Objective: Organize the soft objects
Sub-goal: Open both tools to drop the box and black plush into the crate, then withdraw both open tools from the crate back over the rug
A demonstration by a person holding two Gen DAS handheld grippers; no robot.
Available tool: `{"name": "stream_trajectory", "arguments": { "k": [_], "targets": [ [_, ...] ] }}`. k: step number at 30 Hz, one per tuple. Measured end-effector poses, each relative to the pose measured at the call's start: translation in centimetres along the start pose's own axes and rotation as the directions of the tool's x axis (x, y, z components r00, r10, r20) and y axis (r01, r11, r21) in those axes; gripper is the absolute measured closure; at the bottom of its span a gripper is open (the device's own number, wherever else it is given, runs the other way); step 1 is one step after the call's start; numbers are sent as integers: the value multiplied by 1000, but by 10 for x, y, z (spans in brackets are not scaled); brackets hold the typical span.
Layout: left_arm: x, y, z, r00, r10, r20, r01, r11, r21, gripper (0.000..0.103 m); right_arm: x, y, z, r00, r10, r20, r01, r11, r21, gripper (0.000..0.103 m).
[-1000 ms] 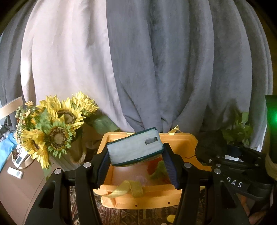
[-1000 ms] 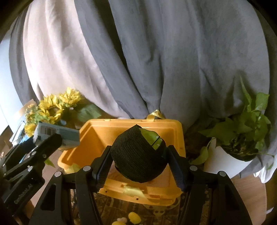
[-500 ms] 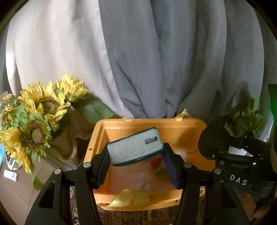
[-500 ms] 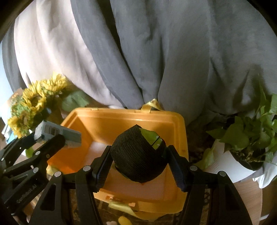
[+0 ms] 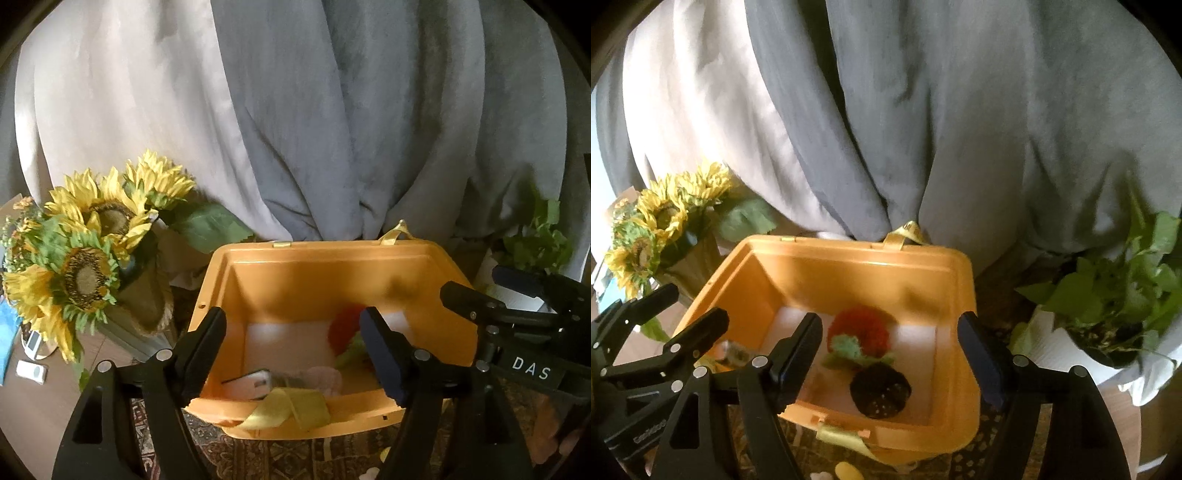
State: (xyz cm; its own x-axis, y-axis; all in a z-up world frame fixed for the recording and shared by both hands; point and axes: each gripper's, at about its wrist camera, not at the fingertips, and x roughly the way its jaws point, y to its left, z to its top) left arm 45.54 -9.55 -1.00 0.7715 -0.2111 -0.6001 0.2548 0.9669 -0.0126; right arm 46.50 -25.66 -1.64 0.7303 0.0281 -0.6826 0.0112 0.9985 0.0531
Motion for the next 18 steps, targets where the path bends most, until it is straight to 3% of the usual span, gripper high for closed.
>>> {"name": "stream_trajectory", "arguments": {
  "k": [9, 18],
  "targets": [
    [-43, -8, -9, 999, 6, 44, -6, 1000, -5, 12, -49, -5, -11, 995, -41, 91, 40, 999, 14, 27],
    [-91, -17, -31, 998, 22, 60, -22, 1000, -4, 10, -98, -15, -33, 990, -54, 130, 52, 998, 18, 27]
  ]
}}
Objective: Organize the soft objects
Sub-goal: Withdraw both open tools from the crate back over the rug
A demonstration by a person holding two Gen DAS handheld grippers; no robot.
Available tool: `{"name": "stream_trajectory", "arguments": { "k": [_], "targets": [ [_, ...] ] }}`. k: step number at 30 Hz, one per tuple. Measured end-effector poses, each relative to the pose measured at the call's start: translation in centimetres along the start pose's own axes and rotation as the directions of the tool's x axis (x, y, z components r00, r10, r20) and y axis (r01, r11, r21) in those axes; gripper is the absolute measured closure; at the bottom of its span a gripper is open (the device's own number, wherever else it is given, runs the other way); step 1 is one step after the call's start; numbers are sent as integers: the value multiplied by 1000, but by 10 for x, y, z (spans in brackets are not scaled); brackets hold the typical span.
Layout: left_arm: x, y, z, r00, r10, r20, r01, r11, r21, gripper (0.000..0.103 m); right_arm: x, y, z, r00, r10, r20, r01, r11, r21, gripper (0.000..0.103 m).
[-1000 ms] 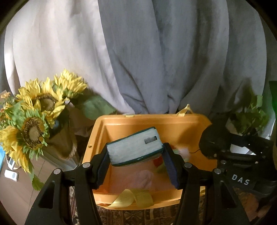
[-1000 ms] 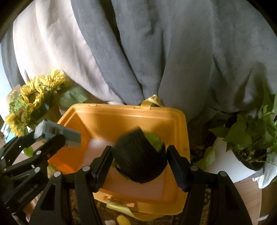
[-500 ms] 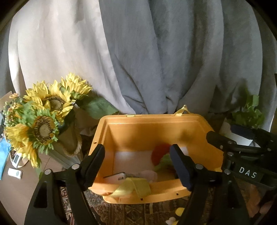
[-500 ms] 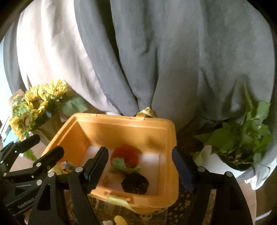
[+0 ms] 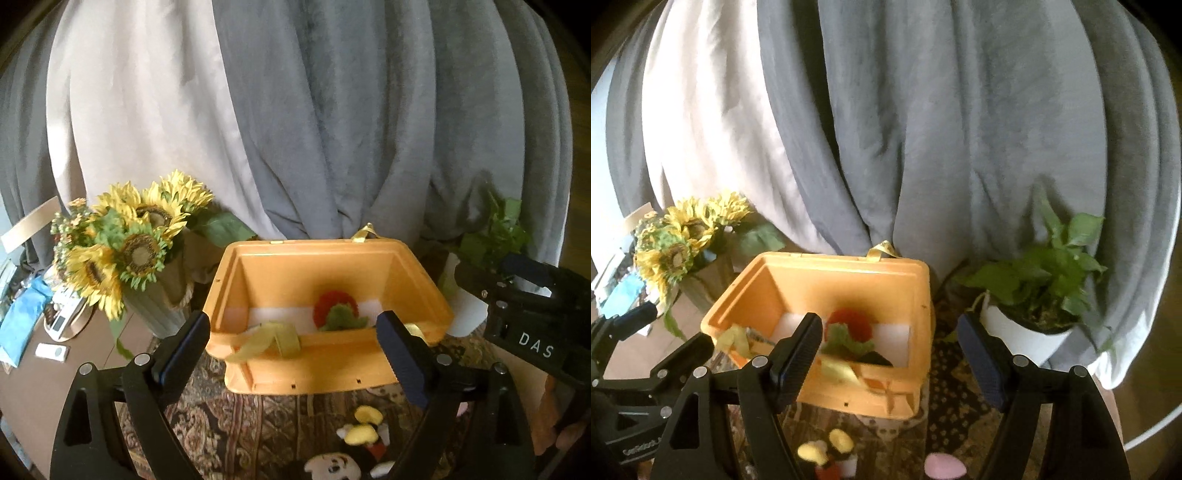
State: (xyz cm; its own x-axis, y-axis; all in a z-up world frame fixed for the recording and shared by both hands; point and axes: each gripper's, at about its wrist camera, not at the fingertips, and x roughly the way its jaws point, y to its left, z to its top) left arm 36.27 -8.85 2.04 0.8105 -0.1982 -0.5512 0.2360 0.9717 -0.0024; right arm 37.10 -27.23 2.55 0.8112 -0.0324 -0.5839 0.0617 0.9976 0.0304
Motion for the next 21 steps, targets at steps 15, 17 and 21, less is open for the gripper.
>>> {"name": "stream_trajectory", "arguments": {
  "k": [15, 17, 21],
  "targets": [
    [-64, -35, -44, 999, 11, 34, -11, 1000, 19, 10, -64, -34, -50, 998, -66, 18, 65, 997, 46, 27],
    [-69, -42, -50, 1000, -1, 31, 0, 1000, 17, 10, -70, -40, -58, 997, -72, 10, 71, 996, 56, 27],
    [-76, -56, -63, 1000, -28, 11, 28, 999, 19, 10, -80, -52, -72, 996, -85, 0, 85, 994, 65, 27]
  ]
}}
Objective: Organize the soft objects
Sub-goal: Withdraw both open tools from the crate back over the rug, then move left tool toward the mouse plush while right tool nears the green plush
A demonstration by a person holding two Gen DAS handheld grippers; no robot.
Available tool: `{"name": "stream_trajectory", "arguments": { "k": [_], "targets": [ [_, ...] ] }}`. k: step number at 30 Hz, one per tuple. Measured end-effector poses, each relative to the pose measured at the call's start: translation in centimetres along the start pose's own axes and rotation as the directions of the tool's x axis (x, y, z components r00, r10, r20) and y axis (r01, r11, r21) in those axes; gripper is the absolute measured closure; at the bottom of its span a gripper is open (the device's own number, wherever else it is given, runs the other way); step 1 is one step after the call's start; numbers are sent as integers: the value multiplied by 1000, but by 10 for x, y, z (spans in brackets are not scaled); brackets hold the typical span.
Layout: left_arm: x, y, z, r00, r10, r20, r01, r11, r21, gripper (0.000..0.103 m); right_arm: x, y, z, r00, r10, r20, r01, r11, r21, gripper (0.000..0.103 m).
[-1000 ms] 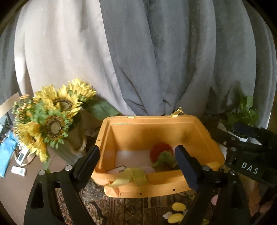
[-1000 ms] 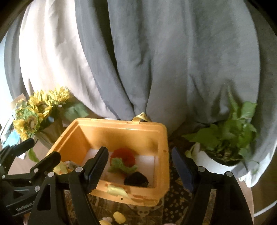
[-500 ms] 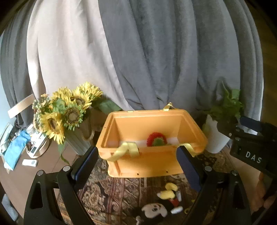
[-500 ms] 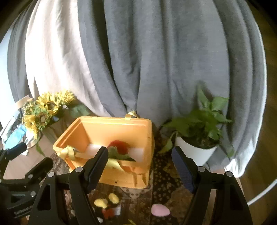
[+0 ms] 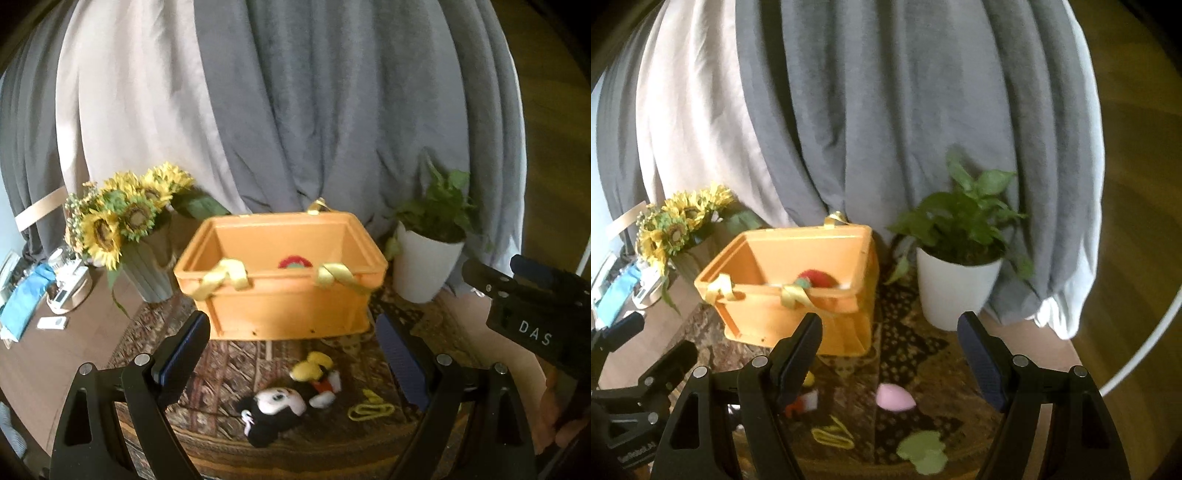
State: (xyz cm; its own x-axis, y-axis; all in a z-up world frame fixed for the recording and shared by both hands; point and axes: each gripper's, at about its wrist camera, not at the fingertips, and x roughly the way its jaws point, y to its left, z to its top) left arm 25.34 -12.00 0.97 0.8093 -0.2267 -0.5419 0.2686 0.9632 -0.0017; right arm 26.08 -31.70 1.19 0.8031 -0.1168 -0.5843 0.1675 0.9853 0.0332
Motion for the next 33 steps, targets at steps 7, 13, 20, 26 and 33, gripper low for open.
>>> {"name": "stream_trajectory", "arguments": {
  "k": [7, 13, 20, 26, 33],
  "targets": [
    [-6, -24, -25, 999, -13, -33, 14, 1000, 12, 10, -6, -20, -26, 999, 4, -49, -4, 1000, 5, 27],
    [-10, -43, -46, 997, -14, -71, 16, 999, 29, 10, -4, -35, -51, 994, 21, -111, -21, 1000, -3, 27],
    [-1, -62, -73, 989, -19, -147, 24, 999, 30, 11, 9, -52, -77, 978, 35, -206, -35, 999, 2, 27],
    [11, -73, -92, 978, -31, -205, 36, 999, 21, 11, 23, -59, -97, 959, 55, -276, -58, 998, -2, 27],
    [28, -80, -108, 968, -36, -247, 43, 999, 24, 11, 42, -62, -116, 935, 69, -348, -80, 997, -17, 27]
  ]
}}
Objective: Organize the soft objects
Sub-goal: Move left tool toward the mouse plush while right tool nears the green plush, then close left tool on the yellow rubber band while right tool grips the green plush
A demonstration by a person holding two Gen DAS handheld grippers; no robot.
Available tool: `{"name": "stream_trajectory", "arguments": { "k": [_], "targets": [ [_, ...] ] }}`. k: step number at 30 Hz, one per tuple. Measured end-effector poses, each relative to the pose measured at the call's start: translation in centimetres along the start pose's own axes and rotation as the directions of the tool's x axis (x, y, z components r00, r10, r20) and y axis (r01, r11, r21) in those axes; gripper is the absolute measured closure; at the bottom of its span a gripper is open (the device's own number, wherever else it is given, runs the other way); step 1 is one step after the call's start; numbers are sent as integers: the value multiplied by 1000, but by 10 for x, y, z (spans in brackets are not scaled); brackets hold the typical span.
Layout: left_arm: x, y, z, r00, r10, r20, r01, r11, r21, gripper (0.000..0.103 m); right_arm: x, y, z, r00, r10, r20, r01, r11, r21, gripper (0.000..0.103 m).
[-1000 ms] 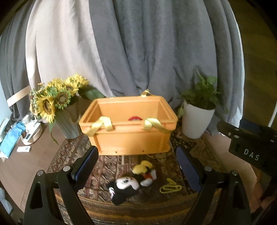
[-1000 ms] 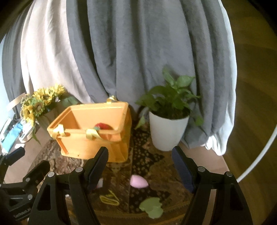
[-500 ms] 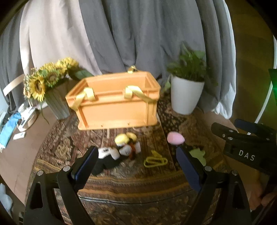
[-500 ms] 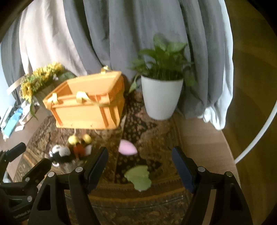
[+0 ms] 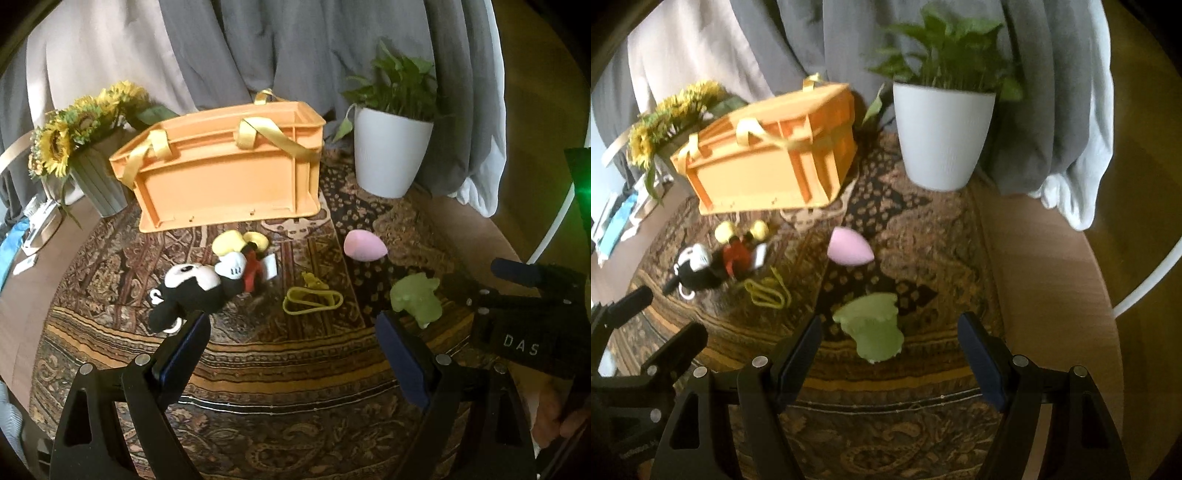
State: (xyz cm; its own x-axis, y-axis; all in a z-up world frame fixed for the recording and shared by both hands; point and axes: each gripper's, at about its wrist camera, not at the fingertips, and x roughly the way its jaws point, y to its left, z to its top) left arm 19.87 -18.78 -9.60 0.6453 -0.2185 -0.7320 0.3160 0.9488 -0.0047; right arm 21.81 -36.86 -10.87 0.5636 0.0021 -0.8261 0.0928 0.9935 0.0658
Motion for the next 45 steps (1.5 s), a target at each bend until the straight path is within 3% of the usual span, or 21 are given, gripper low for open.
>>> {"name": "stream_trajectory", "arguments": {
  "k": [13, 25, 33, 39, 43, 45],
  "targets": [
    [44, -6, 3, 999, -15, -45, 17, 999, 38, 12, 44, -3, -9, 994, 31, -100, -33, 999, -21, 27],
    [83, -10, 11, 995, -45, -93, 50, 997, 52, 16, 64, -6, -8, 994, 15, -111, -18, 999, -28, 30],
    [105, -13, 11, 990, -51, -133, 61, 996, 67, 26, 72, -5, -8, 993, 39, -110, -41, 999, -20, 33],
    [117, -15, 9, 982, -86, -167, 96, 994, 59, 44, 75, 0, -11, 990, 78, -115, -80, 997, -15, 46],
    [118, -14, 8, 982, -92, -165, 102, 993, 53, 45, 73, 3, -11, 990, 89, -107, -91, 996, -15, 58],
    [117, -13, 8, 982, -97, -163, 106, 993, 48, 45, 72, 5, -11, 991, 86, -105, -88, 996, -18, 58]
  ]
}}
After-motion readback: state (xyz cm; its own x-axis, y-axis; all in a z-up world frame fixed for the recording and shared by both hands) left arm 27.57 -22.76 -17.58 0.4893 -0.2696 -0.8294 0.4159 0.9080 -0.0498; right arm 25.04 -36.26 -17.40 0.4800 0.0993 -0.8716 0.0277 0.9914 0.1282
